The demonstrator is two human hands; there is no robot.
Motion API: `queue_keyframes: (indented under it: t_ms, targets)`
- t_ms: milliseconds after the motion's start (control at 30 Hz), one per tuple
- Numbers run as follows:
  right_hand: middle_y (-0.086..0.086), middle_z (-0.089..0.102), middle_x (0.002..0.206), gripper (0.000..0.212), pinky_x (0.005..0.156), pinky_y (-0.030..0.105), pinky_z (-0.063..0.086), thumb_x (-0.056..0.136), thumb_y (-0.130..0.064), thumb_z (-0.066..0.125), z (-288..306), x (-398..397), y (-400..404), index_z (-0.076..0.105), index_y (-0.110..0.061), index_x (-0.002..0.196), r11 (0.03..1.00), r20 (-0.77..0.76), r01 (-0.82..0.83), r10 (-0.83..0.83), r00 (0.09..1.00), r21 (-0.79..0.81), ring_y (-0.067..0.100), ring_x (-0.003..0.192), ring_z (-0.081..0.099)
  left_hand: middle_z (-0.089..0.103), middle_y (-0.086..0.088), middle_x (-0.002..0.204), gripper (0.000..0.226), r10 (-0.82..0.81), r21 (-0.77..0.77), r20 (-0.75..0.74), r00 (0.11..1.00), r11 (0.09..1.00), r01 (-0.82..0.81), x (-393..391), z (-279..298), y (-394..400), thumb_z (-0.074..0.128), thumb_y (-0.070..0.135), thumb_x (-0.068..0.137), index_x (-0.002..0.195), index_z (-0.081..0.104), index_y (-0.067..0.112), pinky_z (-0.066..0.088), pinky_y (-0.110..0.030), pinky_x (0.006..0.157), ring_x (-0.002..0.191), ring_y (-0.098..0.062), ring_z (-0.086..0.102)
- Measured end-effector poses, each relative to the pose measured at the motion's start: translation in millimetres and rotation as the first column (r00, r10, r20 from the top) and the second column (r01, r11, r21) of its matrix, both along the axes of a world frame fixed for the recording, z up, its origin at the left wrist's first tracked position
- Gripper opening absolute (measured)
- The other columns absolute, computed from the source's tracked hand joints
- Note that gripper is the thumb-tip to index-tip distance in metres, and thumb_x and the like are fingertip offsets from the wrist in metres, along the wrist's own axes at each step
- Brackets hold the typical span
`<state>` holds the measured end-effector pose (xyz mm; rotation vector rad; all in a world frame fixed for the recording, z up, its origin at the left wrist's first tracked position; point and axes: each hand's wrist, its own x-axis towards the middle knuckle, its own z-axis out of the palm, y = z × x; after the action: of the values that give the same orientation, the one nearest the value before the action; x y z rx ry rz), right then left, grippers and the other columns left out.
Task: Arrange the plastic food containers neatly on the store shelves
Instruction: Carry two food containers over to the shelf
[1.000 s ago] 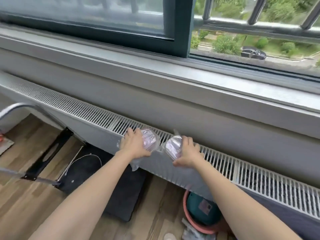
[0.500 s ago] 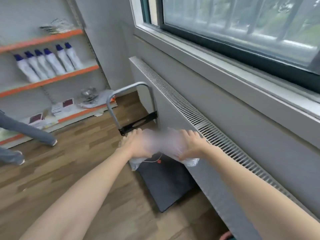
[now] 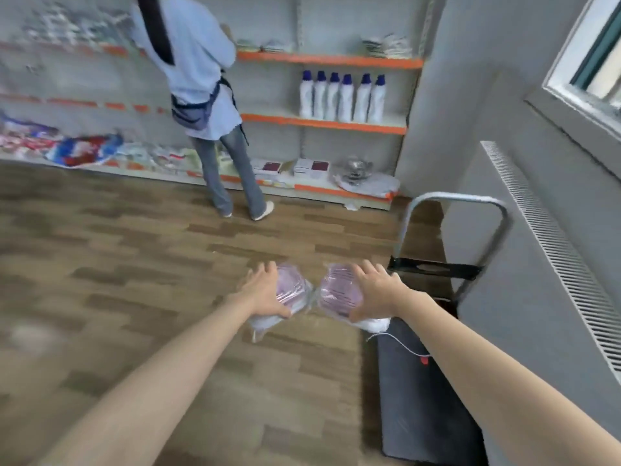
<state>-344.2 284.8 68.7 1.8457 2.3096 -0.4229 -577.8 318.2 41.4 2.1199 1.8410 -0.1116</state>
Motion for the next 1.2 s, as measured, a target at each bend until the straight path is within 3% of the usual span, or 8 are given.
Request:
queue_keyframes:
  t_ms: [333, 467, 733, 833, 967, 1133, 1200]
  targets:
    - [0.0, 0.034, 0.134, 0.092, 0.096, 0.043, 0.035, 0.067, -0.054, 0.072, 13, -210, 70, 0.024, -0.018, 0.137, 0.918, 0.032, -0.397, 0.396, 0.917, 0.002, 0.025, 0.124, 0.035, 0.033, -0.019, 0.131, 0.099, 0.401, -0.06, 0.118, 0.909, 0.916, -0.396, -219, -11, -11, 0.086, 0.044, 0.056, 0.129, 0.028, 0.011, 0.043, -0.038, 0.097, 0.122, -0.037, 0.043]
    - [-0.005, 0.034, 0.134, 0.094, 0.097, 0.043, 0.037, 0.066, -0.056, 0.072, 4, -275, 86, 0.023, -0.023, 0.139, 0.847, 0.03, -0.529, 0.53, 0.847, -0.045, 0.024, 0.121, 0.036, 0.032, -0.011, 0.125, 0.097, 0.552, -0.059, 0.117, 0.826, 0.834, -0.549, -272, -28, -35, 0.086, 0.047, 0.053, 0.125, 0.03, 0.016, 0.048, -0.04, 0.088, 0.111, -0.033, 0.049]
    - [-0.005, 0.034, 0.137, 0.095, 0.095, 0.042, 0.037, 0.068, -0.053, 0.072, -21, -414, 136, 0.021, -0.024, 0.143, 0.701, -0.03, -0.711, 0.711, 0.703, -0.053, 0.025, 0.123, 0.036, 0.038, -0.009, 0.126, 0.099, 0.77, -0.083, 0.114, 0.628, 0.637, -0.766, -381, -38, -67, 0.085, 0.046, 0.057, 0.13, 0.027, 0.014, 0.043, -0.036, 0.086, 0.117, -0.029, 0.044]
    - [-0.002, 0.034, 0.133, 0.093, 0.097, 0.041, 0.039, 0.069, -0.053, 0.071, -24, -464, 168, 0.022, -0.023, 0.143, 0.651, -0.061, -0.758, 0.756, 0.652, -0.041, 0.028, 0.119, 0.037, 0.04, -0.01, 0.129, 0.102, 0.819, -0.051, 0.042, 0.573, 0.574, -0.817, -424, -25, -55, 0.082, 0.053, 0.058, 0.135, 0.026, 0.017, 0.042, -0.038, 0.093, 0.121, -0.031, 0.043]
    - [0.001, 0.035, 0.127, 0.09, 0.082, 0.031, 0.039, 0.071, -0.049, 0.073, -4, -527, 229, 0.026, -0.015, 0.139, 0.627, -0.143, -0.779, 0.77, 0.622, -0.016, 0.03, 0.111, 0.046, 0.041, -0.008, 0.135, 0.108, 0.86, 0.004, 0.01, 0.51, 0.51, -0.86, -474, 3, -16, 0.078, 0.058, 0.061, 0.145, 0.021, 0.022, 0.039, -0.036, 0.093, 0.125, -0.028, 0.041]
    - [0.008, 0.029, 0.137, 0.104, 0.098, 0.038, 0.04, 0.07, -0.049, 0.074, 2, -592, 285, 0.013, -0.019, 0.148, 0.588, -0.134, -0.808, 0.799, 0.586, -0.026, 0.034, 0.123, 0.038, 0.039, -0.006, 0.132, 0.104, 0.874, 0.04, -0.045, 0.484, 0.485, -0.873, -503, 13, 29, 0.077, 0.061, 0.059, 0.138, 0.026, 0.019, 0.045, -0.037, 0.088, 0.119, -0.028, 0.046]
    - [0.01, 0.032, 0.132, 0.103, 0.096, 0.038, 0.04, 0.069, -0.05, 0.073, -5, -614, 300, 0.013, -0.021, 0.147, 0.578, -0.131, -0.815, 0.805, 0.579, -0.05, 0.033, 0.122, 0.038, 0.039, -0.008, 0.131, 0.102, 0.857, 0.023, -0.095, 0.507, 0.511, -0.859, -514, 8, 47, 0.076, 0.062, 0.06, 0.137, 0.028, 0.017, 0.045, -0.038, 0.09, 0.117, -0.028, 0.046]
